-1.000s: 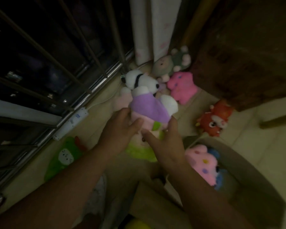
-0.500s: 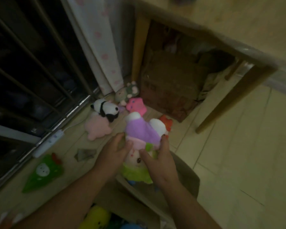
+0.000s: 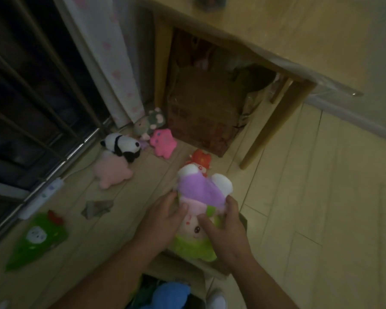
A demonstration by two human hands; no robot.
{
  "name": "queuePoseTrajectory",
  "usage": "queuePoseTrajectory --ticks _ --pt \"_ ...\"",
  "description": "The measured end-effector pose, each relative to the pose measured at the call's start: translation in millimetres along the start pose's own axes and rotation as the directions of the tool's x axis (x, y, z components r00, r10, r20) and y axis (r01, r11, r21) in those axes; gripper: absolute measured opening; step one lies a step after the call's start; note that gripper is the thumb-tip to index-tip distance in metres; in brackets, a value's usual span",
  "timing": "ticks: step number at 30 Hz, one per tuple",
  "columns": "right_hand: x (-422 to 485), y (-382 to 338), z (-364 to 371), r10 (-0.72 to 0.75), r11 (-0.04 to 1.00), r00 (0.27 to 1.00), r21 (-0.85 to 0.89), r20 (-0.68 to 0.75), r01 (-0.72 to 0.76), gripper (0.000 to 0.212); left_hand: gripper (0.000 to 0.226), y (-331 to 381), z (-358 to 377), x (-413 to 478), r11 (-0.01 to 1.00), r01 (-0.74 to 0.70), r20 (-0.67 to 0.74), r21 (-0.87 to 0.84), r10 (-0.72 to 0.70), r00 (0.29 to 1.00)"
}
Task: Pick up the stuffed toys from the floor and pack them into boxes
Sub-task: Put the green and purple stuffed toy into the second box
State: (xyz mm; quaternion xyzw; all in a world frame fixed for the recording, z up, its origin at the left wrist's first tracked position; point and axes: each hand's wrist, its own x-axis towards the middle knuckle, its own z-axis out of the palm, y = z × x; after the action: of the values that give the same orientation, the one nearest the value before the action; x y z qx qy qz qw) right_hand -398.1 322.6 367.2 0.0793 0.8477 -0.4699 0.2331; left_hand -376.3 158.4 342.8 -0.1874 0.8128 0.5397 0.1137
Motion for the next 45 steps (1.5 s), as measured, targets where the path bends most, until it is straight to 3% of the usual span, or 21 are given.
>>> queuePoseTrajectory --ticks 3,7,10,19,22,26,31,40,45 --pt "-8 2 -8 -0.006 1.0 0.999 -0.024 -0.033 0.005 0.071 0.035 1 7 -7 1.0 -0.017 0.019 -0.01 0.018 1.0" --pt "-9 11 -30 0.034 0.998 0.998 -0.046 -0.058 -0.037 0.078 0.019 12 31 -7 1.0 -0.017 0.018 -0.019 0.018 1.0" --pt "0 29 -51 0.045 0.997 0.997 -0.057 -0.057 -0.049 0.083 0.027 17 62 -4 1.0 0.009 -0.026 0.02 -0.009 1.0" --pt "32 78 -96 0.041 0.984 0.996 -0.177 0.079 -0.026 0.07 0.054 16 136 -3 0.988 0.125 -0.11 0.093 -0.114 0.987" --pt "33 86 -101 0.039 0.983 0.996 -0.181 0.079 -0.024 0.068 0.047 15 148 -3 0.98 0.168 -0.117 0.104 -0.156 0.981" --pt "32 91 -105 0.039 0.983 0.998 -0.182 0.044 -0.03 0.071 0.033 16 152 -6 0.986 0.155 -0.146 0.067 -0.144 0.979" --pt "26 91 -109 0.032 0.973 0.999 -0.228 0.031 -0.024 0.072 0.045 16 147 -19 0.992 0.124 -0.205 0.026 -0.116 0.972" --pt "15 80 -106 -0.038 0.98 0.999 -0.196 0.027 0.042 0.063 0.033 19 127 -27 0.999 0.044 -0.224 0.015 -0.039 0.974" --pt "8 68 -98 -0.078 0.972 0.997 -0.219 0.028 0.082 0.061 0.038 25 108 -34 1.0 0.013 -0.257 0.01 -0.01 0.966"
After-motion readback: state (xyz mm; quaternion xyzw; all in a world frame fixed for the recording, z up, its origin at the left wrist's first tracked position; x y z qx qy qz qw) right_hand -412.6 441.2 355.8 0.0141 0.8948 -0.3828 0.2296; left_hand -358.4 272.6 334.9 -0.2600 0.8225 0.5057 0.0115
